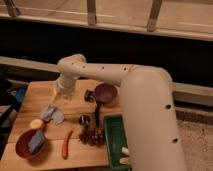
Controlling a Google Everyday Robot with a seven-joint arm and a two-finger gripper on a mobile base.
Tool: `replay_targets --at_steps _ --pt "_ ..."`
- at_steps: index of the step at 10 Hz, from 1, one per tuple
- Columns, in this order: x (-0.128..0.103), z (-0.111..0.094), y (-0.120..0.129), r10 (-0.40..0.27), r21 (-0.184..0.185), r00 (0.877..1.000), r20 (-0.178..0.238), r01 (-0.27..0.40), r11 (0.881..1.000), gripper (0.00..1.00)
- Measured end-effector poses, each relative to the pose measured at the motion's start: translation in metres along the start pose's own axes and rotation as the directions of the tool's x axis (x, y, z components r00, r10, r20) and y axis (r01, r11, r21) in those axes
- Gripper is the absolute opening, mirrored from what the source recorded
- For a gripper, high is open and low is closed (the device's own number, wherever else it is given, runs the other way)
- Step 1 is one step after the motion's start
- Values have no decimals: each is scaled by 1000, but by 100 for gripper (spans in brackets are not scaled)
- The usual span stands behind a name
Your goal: Place towel in purple bowl
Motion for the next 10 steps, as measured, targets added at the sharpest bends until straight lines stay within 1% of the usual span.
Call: replay_targets --at_steps 1,2,3,6,7,9,10 --pt "-5 6 18 -30 -17 1000 0 30 999 61" --pt "-5 7 22 -35 -21 999 -1 35 999 61" --pt "-5 5 17 -29 -16 1000 1 29 999 61" --pt "-5 7 18 -33 -17 999 -1 33 999 61" --pt "-6 11 20 -38 -17 999 -6 38 999 61" --pt "-13 35 32 -51 -18 998 -27 50 999 61" --pt "-13 42 32 -52 -16 998 -34 52 999 61"
